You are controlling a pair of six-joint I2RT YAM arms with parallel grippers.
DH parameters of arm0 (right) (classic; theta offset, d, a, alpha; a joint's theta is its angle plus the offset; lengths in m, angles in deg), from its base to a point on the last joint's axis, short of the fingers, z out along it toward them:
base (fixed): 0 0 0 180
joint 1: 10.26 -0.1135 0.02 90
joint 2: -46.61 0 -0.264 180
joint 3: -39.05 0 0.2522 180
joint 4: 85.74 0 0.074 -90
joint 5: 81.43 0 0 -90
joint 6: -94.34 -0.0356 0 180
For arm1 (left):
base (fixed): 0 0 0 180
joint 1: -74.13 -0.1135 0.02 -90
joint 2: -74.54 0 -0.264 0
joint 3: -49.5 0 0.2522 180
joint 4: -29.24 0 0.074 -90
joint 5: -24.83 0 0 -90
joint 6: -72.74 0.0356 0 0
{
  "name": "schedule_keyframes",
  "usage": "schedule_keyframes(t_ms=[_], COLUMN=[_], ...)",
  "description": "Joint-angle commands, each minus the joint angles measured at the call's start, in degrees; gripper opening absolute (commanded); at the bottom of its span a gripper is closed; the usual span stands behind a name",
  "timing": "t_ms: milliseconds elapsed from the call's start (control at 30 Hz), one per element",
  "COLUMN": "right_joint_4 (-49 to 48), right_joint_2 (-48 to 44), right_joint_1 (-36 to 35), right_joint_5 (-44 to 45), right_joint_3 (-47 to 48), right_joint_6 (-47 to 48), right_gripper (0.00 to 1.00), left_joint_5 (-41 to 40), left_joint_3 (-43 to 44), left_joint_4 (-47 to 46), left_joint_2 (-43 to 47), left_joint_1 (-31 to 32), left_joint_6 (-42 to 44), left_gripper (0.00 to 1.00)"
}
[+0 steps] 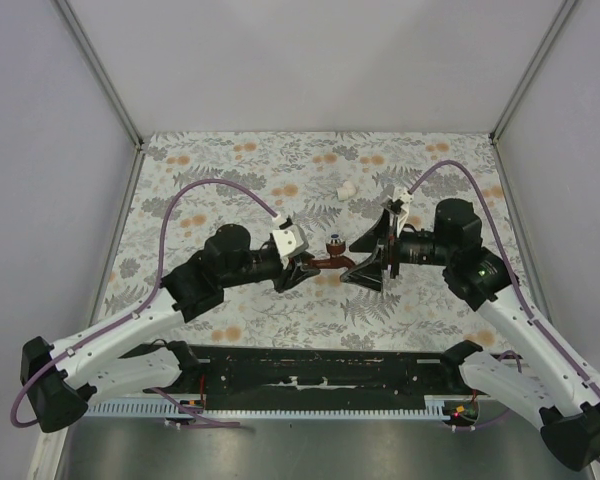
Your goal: Install the water faucets
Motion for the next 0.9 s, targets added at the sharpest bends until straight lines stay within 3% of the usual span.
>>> schedule_keyframes(t_ms=[0, 100, 267, 500, 867], right_joint_4=[-0.73, 1.05, 1.58, -4.48, -9.76], right_joint_2=[-3.18, -2.05, 3.93, 5.16, 7.63], right_joint_1=[0.02, -0.07, -0.07, -0.07, -0.07], right_joint_5=[11.26, 12.06, 6.26, 3.71, 1.6], right_joint_3=[-1.07, 0.17, 2.89, 1.4, -0.97], right_joint_6=[1.81, 1.83, -0.54, -4.15, -8.54], right_gripper=[0.98, 0.95, 0.84, 0.82, 0.69], left_joint_5=[-5.54, -6.43, -6.08, -6.34, -5.64], left_joint_3=[3.57, 4.36, 4.54, 4.54, 4.1], left_joint_4=[3.13, 3.93, 2.35, 0.24, -3.98], left_joint_2=[1.06, 0.53, 0.18, -0.87, -1.67], left_joint_1=[0.04, 0.47, 1.35, 1.53, 1.53], left_joint_6=[-1.48, -1.57, -2.1, -4.56, -7.02], left_gripper=[0.02, 0.02, 0.02, 0.02, 0.02])
